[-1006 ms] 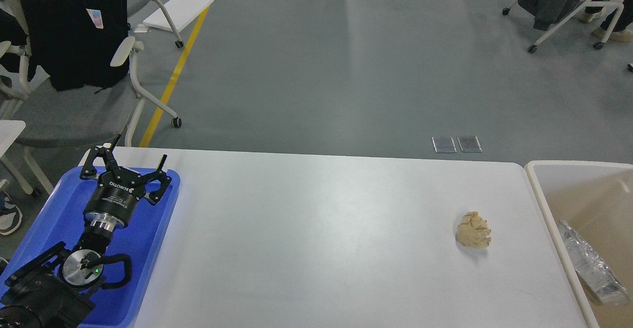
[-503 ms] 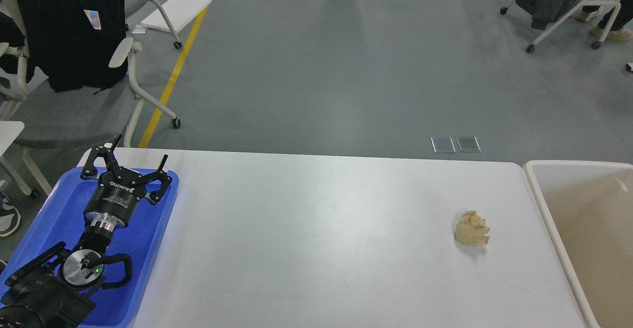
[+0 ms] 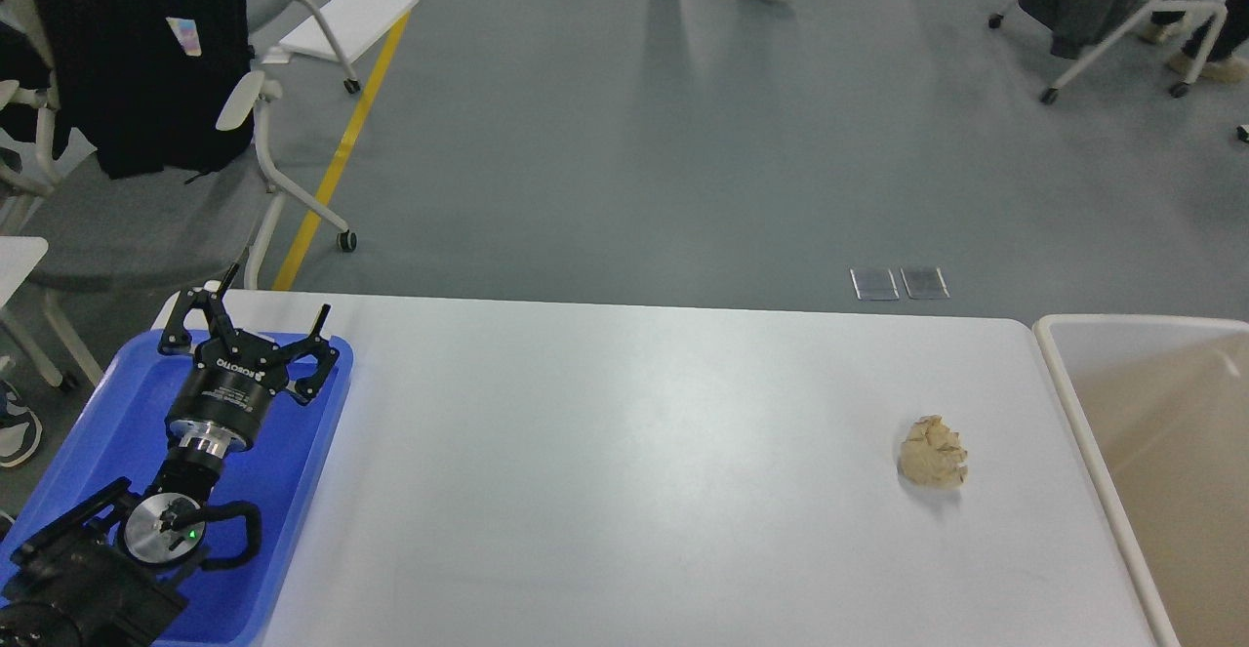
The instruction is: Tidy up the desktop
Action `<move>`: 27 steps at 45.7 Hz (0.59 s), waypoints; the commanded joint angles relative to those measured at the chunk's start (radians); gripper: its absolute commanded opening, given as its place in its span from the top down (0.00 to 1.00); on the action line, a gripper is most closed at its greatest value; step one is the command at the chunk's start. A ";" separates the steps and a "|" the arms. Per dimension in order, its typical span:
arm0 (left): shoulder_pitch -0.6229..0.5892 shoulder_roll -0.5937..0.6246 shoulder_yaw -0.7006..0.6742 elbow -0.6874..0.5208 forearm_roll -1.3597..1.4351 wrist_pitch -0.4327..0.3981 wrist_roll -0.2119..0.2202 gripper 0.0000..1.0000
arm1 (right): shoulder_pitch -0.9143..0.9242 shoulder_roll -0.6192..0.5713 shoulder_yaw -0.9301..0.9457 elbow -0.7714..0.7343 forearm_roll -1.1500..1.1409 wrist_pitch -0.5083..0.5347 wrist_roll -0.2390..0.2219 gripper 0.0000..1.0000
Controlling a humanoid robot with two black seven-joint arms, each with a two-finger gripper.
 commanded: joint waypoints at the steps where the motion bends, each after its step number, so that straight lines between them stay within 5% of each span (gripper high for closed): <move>1: 0.000 0.000 0.000 -0.001 0.000 0.000 0.000 0.01 | 0.266 0.162 -0.186 0.116 -0.041 0.071 -0.002 0.00; 27: 0.000 0.000 0.000 0.001 0.000 0.000 0.000 0.01 | 0.686 0.503 -0.507 0.626 -0.032 0.312 -0.006 0.00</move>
